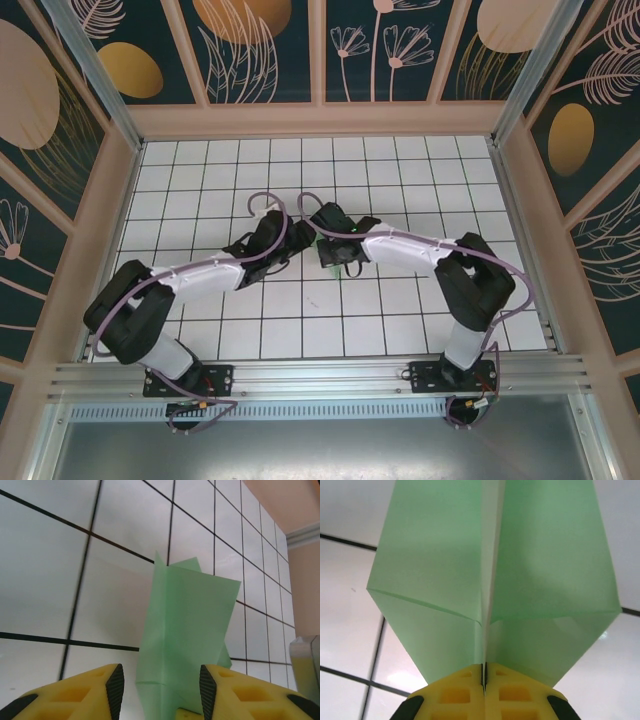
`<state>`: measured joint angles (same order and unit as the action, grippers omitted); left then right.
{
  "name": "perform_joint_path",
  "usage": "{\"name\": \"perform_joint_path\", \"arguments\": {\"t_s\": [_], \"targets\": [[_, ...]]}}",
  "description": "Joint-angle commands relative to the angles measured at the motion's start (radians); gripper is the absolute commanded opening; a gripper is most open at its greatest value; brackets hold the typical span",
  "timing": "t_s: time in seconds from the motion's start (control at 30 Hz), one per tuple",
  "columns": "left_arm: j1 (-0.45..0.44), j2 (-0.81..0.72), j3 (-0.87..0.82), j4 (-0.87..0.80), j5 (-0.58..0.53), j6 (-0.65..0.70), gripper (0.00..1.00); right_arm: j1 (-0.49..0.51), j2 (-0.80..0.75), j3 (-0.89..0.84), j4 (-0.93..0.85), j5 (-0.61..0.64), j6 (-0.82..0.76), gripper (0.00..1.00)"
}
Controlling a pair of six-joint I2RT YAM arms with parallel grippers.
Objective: Fold a paper plane with a square sheet of paper (pick it up from the middle)
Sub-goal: Move a paper plane to the center of the table.
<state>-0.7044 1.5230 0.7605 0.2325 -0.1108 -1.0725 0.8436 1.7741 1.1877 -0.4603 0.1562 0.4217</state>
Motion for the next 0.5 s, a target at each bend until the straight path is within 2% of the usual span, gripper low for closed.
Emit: {"name": "perform_joint_path", "arguments": {"t_s": [0.0,0.13,0.23,0.47], "targets": [[0.038,-0.097,-0.070,-0.084,-0.120,-0.036,0.47,0.013,0.067,0.068,-0.103,0.044,0.083,0.00],[0.094,-0.212,-0.148,-0.121,-0.151,-0.040,0.46,0.015,0.149,0.149,-0.107,-0.011,0.122,0.00],[0.121,-0.283,-0.191,-0.144,-0.169,-0.024,0.46,0.026,0.203,0.208,-0.134,-0.015,0.135,0.04],[0.128,-0.351,-0.219,-0.173,-0.184,0.005,0.46,0.032,0.254,0.242,-0.165,-0.018,0.149,0.23]]}}
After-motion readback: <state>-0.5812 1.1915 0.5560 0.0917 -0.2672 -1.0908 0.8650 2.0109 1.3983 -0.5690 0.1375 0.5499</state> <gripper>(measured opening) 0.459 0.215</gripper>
